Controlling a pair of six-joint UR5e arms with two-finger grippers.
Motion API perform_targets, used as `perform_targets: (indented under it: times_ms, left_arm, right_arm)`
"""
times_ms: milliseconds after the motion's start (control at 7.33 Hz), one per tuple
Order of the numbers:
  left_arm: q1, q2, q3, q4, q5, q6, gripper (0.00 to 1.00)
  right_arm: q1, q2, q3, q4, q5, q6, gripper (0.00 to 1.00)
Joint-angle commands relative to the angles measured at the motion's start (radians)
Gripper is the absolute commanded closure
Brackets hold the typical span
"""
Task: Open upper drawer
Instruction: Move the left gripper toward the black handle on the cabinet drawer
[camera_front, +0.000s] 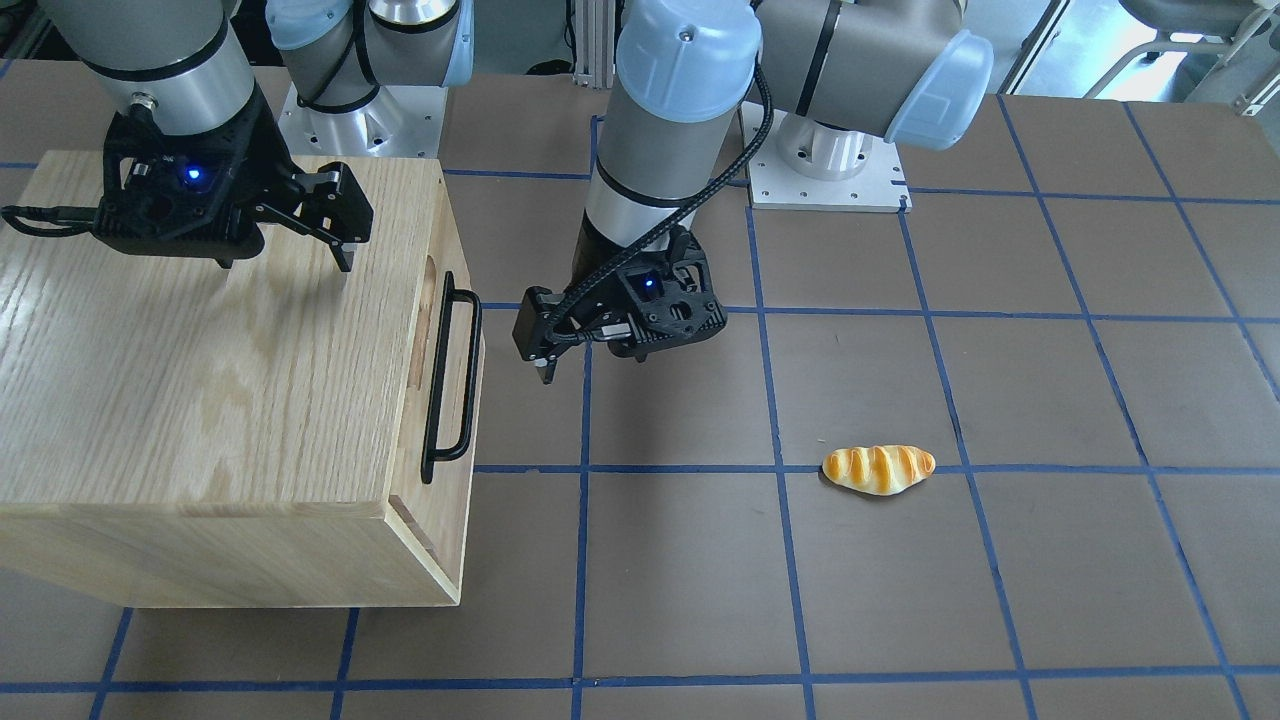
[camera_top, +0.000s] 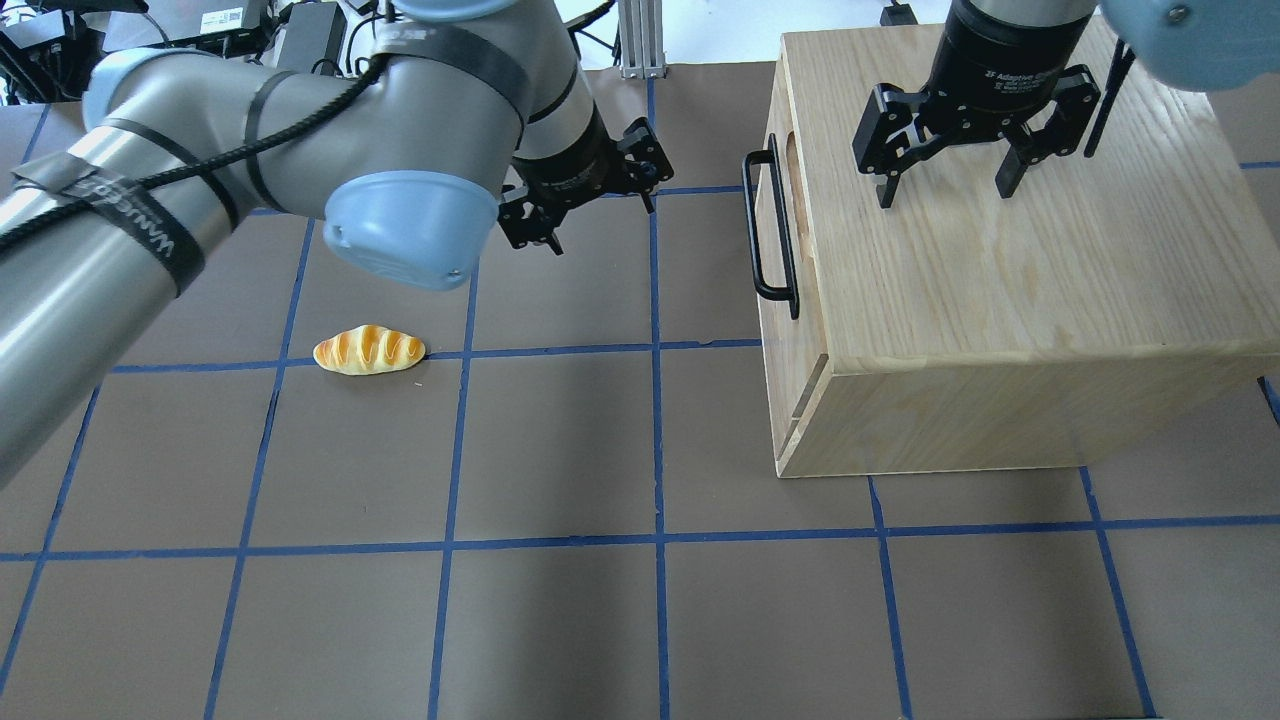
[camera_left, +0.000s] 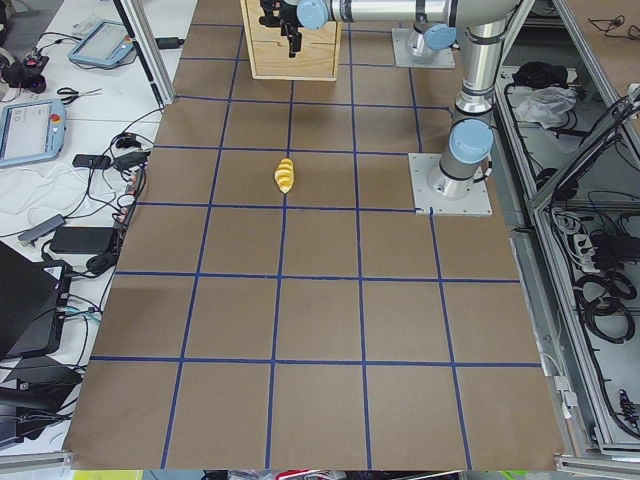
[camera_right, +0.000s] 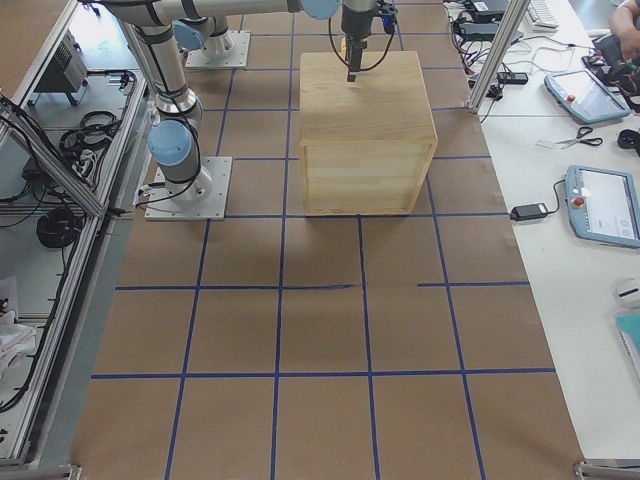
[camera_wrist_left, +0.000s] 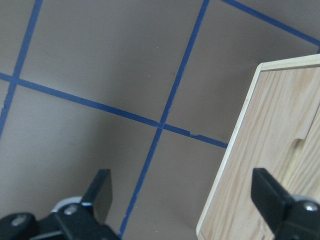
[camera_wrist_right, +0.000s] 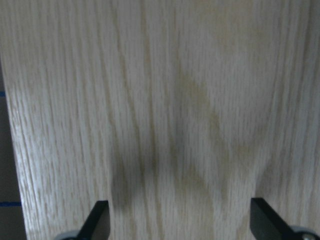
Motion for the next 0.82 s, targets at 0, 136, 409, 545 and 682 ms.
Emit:
perform_targets:
  times_ms: [0,136,409,545,682]
  left_arm:
    - [-0.009,-0.058,0.052,0.003,-0.121,-0.134,0.0]
    - [-0.01,-0.064,0.055,0.011,-0.13,-0.144,0.0]
    - [-0.014,-0.066,0.047,0.012,-0.138,-0.141,0.0]
    - [-0.014,-0.069,0.049,0.014,-0.176,-0.143,0.0]
    - [-0.014,-0.072,0.047,0.012,-0.215,-0.149,0.0]
  right_arm:
    - [0.0,0.0,0.0,0.0,0.0,0.0,0.0]
    - [0.0,0.0,0.0,0.0,0.0,0.0,0.0]
    - [0.0,0.0,0.0,0.0,0.0,0.0,0.0]
    - [0.0,0.0,0.001,0.0,0.0,0.0,0.0]
    - [0.0,0.0,0.0,0.0,0.0,0.0,0.0]
